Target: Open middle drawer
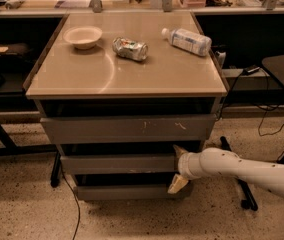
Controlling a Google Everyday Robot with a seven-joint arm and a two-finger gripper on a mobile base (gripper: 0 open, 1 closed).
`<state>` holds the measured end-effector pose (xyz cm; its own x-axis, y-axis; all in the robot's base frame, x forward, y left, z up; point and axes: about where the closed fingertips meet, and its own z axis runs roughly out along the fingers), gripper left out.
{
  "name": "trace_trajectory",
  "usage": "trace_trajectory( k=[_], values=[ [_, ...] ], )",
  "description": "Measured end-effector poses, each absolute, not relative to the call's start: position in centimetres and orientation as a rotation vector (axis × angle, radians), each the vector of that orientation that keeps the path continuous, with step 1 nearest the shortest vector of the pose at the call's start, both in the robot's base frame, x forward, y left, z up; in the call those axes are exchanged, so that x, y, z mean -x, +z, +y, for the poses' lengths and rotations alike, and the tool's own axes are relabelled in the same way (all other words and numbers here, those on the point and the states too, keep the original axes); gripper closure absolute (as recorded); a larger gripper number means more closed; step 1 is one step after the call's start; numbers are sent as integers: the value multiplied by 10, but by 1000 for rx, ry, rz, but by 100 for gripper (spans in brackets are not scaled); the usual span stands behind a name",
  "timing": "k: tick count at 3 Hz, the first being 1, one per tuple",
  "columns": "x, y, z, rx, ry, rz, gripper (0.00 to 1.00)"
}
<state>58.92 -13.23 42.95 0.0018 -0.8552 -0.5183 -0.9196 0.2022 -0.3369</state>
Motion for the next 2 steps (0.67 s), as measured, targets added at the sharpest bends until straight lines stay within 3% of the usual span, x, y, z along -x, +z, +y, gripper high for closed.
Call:
trace_trajectory(
  k=[2],
  values=[
    [-608, 425, -137, 1643, 61, 1837, 0]
  ],
)
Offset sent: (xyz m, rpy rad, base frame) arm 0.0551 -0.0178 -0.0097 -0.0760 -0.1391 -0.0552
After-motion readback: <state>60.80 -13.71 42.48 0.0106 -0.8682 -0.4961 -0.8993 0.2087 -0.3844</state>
